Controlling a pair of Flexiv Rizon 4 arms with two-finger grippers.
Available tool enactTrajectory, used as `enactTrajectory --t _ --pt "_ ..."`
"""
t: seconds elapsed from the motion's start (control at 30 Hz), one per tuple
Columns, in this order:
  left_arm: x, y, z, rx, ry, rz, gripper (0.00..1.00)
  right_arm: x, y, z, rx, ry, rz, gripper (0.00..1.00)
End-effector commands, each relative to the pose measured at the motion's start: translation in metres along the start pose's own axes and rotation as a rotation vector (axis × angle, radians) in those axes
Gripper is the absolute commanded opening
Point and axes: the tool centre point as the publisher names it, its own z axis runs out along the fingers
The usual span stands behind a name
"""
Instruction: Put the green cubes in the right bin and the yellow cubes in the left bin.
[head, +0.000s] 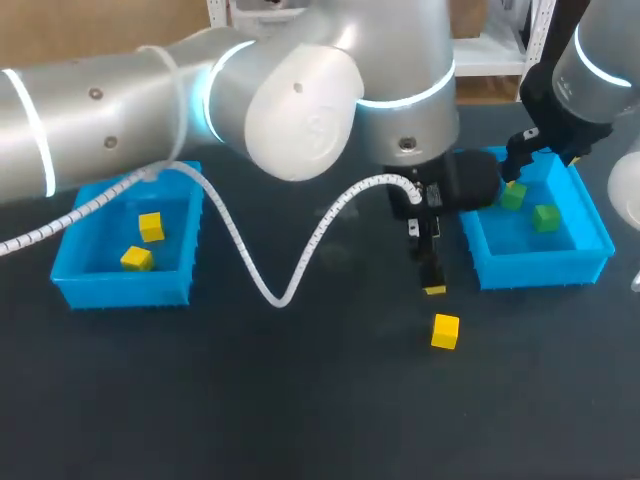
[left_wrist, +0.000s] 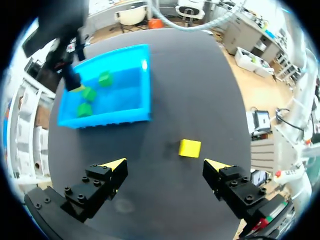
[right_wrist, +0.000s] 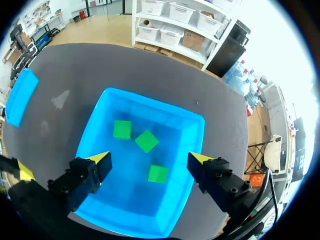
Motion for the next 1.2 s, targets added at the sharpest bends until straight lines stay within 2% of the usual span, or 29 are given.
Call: enactTrajectory --t 0.03,0.43,0.77,1.2 --pt "0.001 -0.009 -0.003 0.008 0.006 0.026 1.0 0.002 0.0 -0.001 0.003 -0.004 0.001 1.0" --pt "-0.006 -0.034 0.026 0.035 0.079 0.105 1.0 0.002 0.0 -0.001 0.003 -0.004 0.001 1.0" --pt "-0.005 -0.031 0.053 0.026 0.122 0.097 1.0 0.002 0.0 -0.001 0.003 -0.004 0.001 1.0" --pt "-0.002 -0.034 0.067 0.037 0.145 0.084 1.0 0.002 0.0 -0.001 0.003 -0.004 0.001 1.0"
